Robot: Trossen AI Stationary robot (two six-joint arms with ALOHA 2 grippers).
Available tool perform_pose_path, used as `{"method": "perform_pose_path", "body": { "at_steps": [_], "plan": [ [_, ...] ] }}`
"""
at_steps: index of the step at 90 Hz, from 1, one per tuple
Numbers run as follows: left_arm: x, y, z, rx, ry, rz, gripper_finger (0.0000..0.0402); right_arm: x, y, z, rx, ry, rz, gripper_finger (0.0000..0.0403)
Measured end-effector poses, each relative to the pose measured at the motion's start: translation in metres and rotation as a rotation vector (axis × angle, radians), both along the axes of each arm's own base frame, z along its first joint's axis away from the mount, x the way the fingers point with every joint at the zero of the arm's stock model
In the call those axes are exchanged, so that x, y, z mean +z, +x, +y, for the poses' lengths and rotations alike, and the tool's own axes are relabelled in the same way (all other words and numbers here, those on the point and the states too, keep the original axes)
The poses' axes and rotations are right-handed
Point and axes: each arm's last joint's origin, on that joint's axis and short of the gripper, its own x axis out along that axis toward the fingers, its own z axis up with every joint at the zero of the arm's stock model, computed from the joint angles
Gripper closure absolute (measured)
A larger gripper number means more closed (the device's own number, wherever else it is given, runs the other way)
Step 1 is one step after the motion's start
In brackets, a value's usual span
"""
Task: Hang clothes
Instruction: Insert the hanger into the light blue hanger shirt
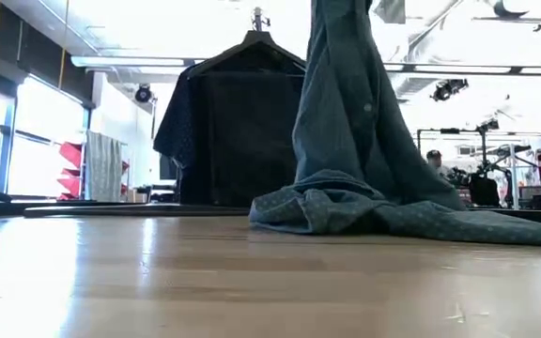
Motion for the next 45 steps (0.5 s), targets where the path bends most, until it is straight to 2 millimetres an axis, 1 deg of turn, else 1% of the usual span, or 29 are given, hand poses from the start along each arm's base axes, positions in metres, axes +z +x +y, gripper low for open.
{"method": "perform_pose_path", "body": {
  "at_steps": [11, 19, 30, 39, 45],
  "plan": [
    [-0.029, 0.018, 0.034, -0.008, -0.016, 0.008, 0.0147, 0.006, -0.010, -0.003, 0.074, 0.050, -0.011, 0.0403],
    [-0.050, 0.030, 0.052, -0.062, -0.041, 0.010, 0.0147, 0.011, -0.022, -0.004, 0.088, 0.049, -0.021, 0.0403],
    [-0.070, 0.047, 0.067, -0.124, -0.016, -0.015, 0.0147, 0.019, -0.038, -0.009, 0.076, 0.038, -0.050, 0.0403],
    [-0.084, 0.064, 0.074, -0.152, 0.069, -0.030, 0.0147, 0.025, -0.050, -0.011, 0.076, 0.036, -0.075, 0.0403],
    [-0.093, 0.075, 0.078, -0.166, 0.096, -0.073, 0.0147, 0.027, -0.056, -0.011, 0.073, 0.035, -0.087, 0.0403]
  ]
}}
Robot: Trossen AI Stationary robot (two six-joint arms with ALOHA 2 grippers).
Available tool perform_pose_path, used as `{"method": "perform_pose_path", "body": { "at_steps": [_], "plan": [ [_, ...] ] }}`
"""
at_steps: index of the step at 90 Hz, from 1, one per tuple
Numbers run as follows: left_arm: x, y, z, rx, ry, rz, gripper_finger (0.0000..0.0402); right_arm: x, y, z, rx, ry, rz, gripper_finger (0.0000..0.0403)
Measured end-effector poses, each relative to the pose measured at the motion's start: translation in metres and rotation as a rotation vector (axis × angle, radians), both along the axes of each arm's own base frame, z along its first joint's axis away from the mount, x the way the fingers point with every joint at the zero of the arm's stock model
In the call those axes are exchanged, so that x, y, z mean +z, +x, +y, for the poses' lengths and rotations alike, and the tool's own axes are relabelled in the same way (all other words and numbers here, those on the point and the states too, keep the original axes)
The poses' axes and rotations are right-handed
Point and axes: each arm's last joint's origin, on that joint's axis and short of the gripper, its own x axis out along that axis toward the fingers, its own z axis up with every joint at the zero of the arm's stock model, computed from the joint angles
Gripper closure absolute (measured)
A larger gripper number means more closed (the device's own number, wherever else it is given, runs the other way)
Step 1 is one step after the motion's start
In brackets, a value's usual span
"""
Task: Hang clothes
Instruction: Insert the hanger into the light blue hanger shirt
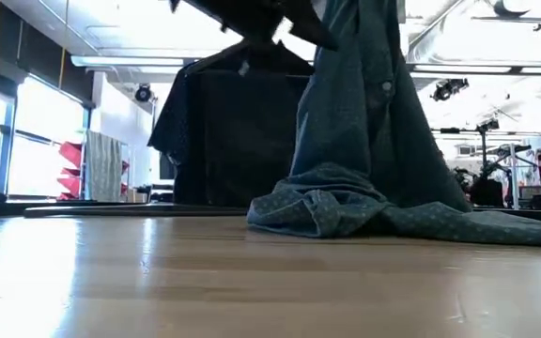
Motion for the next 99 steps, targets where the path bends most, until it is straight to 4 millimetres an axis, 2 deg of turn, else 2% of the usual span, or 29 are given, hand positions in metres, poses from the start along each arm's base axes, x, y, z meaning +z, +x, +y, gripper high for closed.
{"method": "perform_pose_path", "body": {
  "at_steps": [12, 22, 30, 41, 44, 49, 58, 65, 72, 77, 81, 87, 93, 99],
  "plan": [
    [-0.022, 0.018, 0.010, 0.078, -0.011, -0.007, 0.0147, 0.001, -0.003, 0.000, 0.009, -0.015, 0.005, 0.0403],
    [-0.030, 0.029, 0.018, 0.125, -0.038, -0.002, 0.0164, 0.000, -0.003, 0.000, 0.018, -0.017, 0.024, 0.0403],
    [-0.027, 0.033, 0.021, 0.111, -0.069, 0.008, 0.0223, -0.002, -0.003, 0.000, 0.017, -0.016, 0.037, 0.0403],
    [-0.012, 0.035, 0.024, 0.039, -0.096, 0.049, 0.0361, -0.001, -0.004, 0.000, 0.015, -0.011, 0.035, 0.0403],
    [-0.007, 0.034, 0.024, 0.011, -0.113, 0.069, 0.0381, -0.001, -0.005, 0.000, 0.016, -0.010, 0.034, 0.0403],
    [0.010, 0.033, 0.022, -0.065, -0.143, 0.066, 0.0388, 0.000, -0.010, 0.000, 0.012, -0.003, 0.033, 0.0403],
    [0.056, 0.018, 0.007, -0.286, -0.188, 0.068, 0.0399, -0.002, -0.025, 0.000, 0.026, 0.083, 0.043, 0.0403],
    [0.097, -0.006, -0.013, -0.547, -0.267, 0.081, 0.0400, -0.005, -0.036, 0.003, 0.102, 0.218, 0.074, 0.0403],
    [0.132, -0.035, -0.032, -0.817, -0.386, 0.104, 0.0401, -0.007, -0.041, 0.010, 0.279, 0.426, 0.107, 0.0403],
    [0.152, -0.056, -0.044, -0.913, -0.426, 0.096, 0.0401, -0.006, -0.039, 0.018, 0.464, 0.563, 0.108, 0.0403],
    [0.167, -0.072, -0.048, -0.916, -0.402, 0.060, 0.0401, -0.002, -0.034, 0.025, 0.604, 0.616, 0.081, 0.0403],
    [0.180, -0.093, -0.049, -0.825, -0.334, 0.040, 0.0401, 0.001, -0.023, 0.032, 0.729, 0.590, 0.036, 0.0403],
    [0.179, -0.108, -0.043, -0.660, -0.266, 0.111, 0.0401, -0.008, -0.010, 0.027, 0.674, 0.565, 0.056, 0.0403],
    [0.168, -0.118, -0.034, -0.464, -0.215, 0.249, 0.0401, -0.027, 0.005, 0.014, 0.543, 0.596, 0.126, 0.0403]
  ]
}}
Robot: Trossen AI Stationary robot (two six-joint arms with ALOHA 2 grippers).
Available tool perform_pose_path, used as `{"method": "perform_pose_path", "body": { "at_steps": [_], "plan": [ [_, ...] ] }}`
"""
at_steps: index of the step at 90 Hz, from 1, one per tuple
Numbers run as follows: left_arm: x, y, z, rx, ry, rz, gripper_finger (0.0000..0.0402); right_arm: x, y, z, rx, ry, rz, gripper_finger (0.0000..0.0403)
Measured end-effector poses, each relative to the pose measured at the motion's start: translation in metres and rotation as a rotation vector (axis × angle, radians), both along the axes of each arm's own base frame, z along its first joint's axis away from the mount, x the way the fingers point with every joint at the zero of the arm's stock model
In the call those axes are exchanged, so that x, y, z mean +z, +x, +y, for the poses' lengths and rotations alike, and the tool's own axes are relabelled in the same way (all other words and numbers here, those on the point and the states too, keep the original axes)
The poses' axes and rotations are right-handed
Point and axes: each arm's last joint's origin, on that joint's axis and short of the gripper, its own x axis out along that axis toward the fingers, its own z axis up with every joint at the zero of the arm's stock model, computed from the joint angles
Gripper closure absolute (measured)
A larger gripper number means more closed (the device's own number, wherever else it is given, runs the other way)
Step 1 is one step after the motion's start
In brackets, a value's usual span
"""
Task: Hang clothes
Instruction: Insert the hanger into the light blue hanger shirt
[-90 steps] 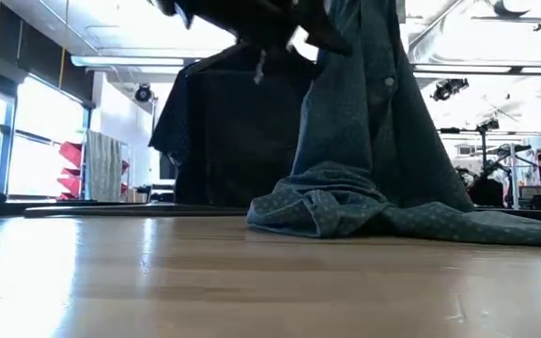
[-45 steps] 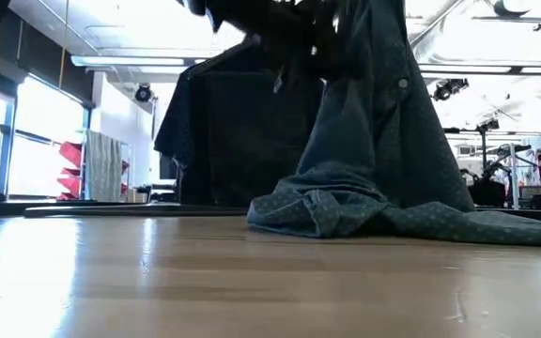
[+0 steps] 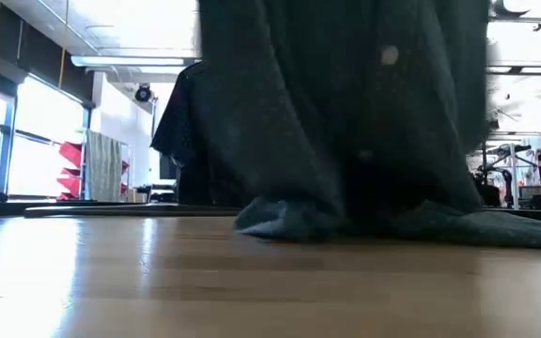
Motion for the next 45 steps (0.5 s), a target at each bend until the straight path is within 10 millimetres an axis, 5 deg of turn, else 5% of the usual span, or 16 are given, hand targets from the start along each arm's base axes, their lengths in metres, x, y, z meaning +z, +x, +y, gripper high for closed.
{"method": "perform_pose_path", "body": {
  "at_steps": [14, 31, 45],
  "plan": [
    [-0.042, -0.005, 0.016, 0.216, 0.074, 0.360, 0.0401, -0.081, 0.041, -0.025, -0.124, 0.047, 0.289, 0.0403],
    [-0.134, -0.003, 0.017, 0.267, -0.140, 0.666, 0.0401, -0.191, 0.070, -0.049, -0.166, 0.242, 0.411, 0.0403],
    [-0.178, -0.007, -0.002, 0.110, -0.488, 0.800, 0.0401, -0.238, 0.070, -0.045, -0.017, 0.543, 0.468, 0.0403]
  ]
}}
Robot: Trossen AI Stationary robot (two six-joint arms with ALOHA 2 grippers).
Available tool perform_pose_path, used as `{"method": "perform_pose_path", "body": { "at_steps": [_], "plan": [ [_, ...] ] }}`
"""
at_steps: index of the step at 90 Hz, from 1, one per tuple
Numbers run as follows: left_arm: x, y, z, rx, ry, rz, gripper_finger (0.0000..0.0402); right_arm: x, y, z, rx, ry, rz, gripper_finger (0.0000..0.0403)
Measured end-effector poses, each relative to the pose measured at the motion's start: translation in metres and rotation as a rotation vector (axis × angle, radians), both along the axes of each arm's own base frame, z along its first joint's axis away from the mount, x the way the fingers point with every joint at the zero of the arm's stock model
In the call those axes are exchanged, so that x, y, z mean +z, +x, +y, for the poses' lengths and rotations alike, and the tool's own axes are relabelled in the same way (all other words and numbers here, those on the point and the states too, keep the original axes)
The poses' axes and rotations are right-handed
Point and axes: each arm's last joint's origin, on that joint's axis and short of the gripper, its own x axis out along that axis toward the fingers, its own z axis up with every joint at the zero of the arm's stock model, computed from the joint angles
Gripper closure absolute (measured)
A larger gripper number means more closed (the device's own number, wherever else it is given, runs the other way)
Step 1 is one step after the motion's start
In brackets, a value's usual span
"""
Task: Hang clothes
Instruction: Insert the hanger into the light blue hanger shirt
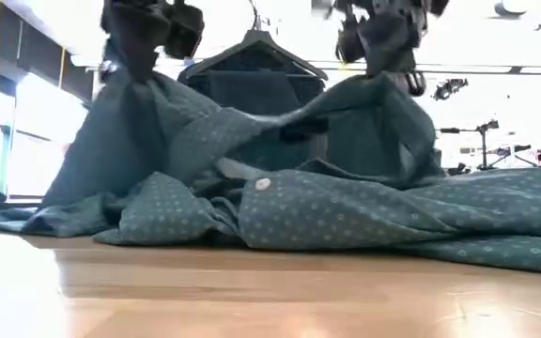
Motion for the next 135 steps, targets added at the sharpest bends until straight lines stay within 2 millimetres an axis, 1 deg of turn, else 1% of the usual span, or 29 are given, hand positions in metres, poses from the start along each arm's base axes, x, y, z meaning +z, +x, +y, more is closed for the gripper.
{"method": "perform_pose_path", "body": {
  "at_steps": [4, 8, 11, 14, 18, 23, 25, 28, 31, 35, 42, 48, 54, 64, 70, 80, 86, 94, 102, 109, 118, 126, 135],
  "plan": [
    [-0.003, 0.000, -0.011, -0.075, -0.078, -0.026, 0.0402, -0.001, 0.002, 0.009, 0.088, 0.097, -0.053, 0.0403],
    [-0.001, 0.001, -0.021, -0.168, -0.119, -0.093, 0.0402, 0.002, 0.003, 0.017, 0.172, 0.164, -0.119, 0.0403],
    [0.001, 0.002, -0.026, -0.219, -0.112, -0.143, 0.0402, 0.005, 0.005, 0.020, 0.218, 0.168, -0.182, 0.0403],
    [0.002, 0.003, -0.026, -0.220, -0.051, -0.177, 0.0402, 0.007, 0.007, 0.019, 0.212, 0.126, -0.220, 0.0403],
    [0.001, 0.005, -0.021, -0.127, 0.093, -0.179, 0.0402, 0.007, 0.008, 0.009, 0.139, 0.032, -0.223, 0.0403],
    [-0.007, 0.007, -0.008, 0.107, 0.295, -0.105, 0.0402, -0.001, 0.011, -0.009, -0.030, -0.120, -0.144, 0.0403],
    [-0.012, 0.008, -0.003, 0.188, 0.344, -0.074, 0.0401, -0.006, 0.012, -0.017, -0.099, -0.167, -0.100, 0.0403],
    [-0.021, 0.009, 0.005, 0.264, 0.385, -0.037, 0.0401, -0.015, 0.013, -0.029, -0.177, -0.216, -0.037, 0.0403],
    [-0.030, 0.010, 0.012, 0.292, 0.390, -0.003, 0.0401, -0.024, 0.014, -0.039, -0.216, -0.230, 0.015, 0.0403],
    [-0.042, 0.012, 0.022, 0.319, 0.362, 0.040, 0.0401, -0.037, 0.016, -0.052, -0.226, -0.218, 0.049, 0.0403],
    [-0.067, 0.011, 0.034, 0.360, 0.335, 0.140, 0.0401, -0.062, 0.021, -0.072, -0.202, -0.189, 0.087, 0.0403],
    [-0.086, 0.011, 0.042, 0.372, 0.327, 0.220, 0.0401, -0.084, 0.021, -0.084, -0.167, -0.179, 0.137, 0.0403],
    [-0.092, 0.012, 0.046, 0.375, 0.288, 0.267, 0.0401, -0.097, 0.017, -0.091, -0.135, -0.164, 0.184, 0.0403],
    [-0.090, 0.009, 0.051, 0.386, 0.246, 0.322, 0.0392, -0.105, 0.008, -0.100, -0.080, -0.186, 0.229, 0.0400],
    [-0.080, 0.006, 0.055, 0.422, 0.240, 0.363, 0.0378, -0.105, 0.003, -0.104, -0.045, -0.221, 0.234, 0.0390],
    [-0.049, 0.001, 0.067, 0.489, 0.228, 0.378, 0.0348, -0.098, -0.005, -0.110, -0.002, -0.258, 0.193, 0.0354],
    [-0.032, 0.001, 0.076, 0.532, 0.243, 0.350, 0.0332, -0.093, -0.007, -0.112, 0.025, -0.282, 0.154, 0.0322],
    [-0.013, 0.000, 0.095, 0.618, 0.286, 0.291, 0.0317, -0.086, -0.010, -0.114, 0.050, -0.303, 0.104, 0.0271],
    [-0.001, -0.005, 0.119, 0.729, 0.334, 0.262, 0.0309, -0.074, -0.013, -0.113, 0.066, -0.328, 0.050, 0.0219],
    [-0.002, -0.015, 0.146, 0.817, 0.414, 0.282, 0.0306, -0.065, -0.016, -0.113, 0.072, -0.357, 0.013, 0.0177],
    [-0.013, -0.033, 0.181, 0.860, 0.465, 0.361, 0.0305, -0.054, -0.018, -0.114, 0.023, -0.377, -0.014, 0.0142],
    [-0.028, -0.050, 0.208, 0.867, 0.483, 0.426, 0.0305, -0.047, -0.018, -0.115, -0.039, -0.378, -0.034, 0.0126],
    [-0.046, -0.065, 0.231, 0.847, 0.490, 0.477, 0.0303, -0.041, -0.015, -0.116, -0.090, -0.384, -0.065, 0.0124]
  ]
}}
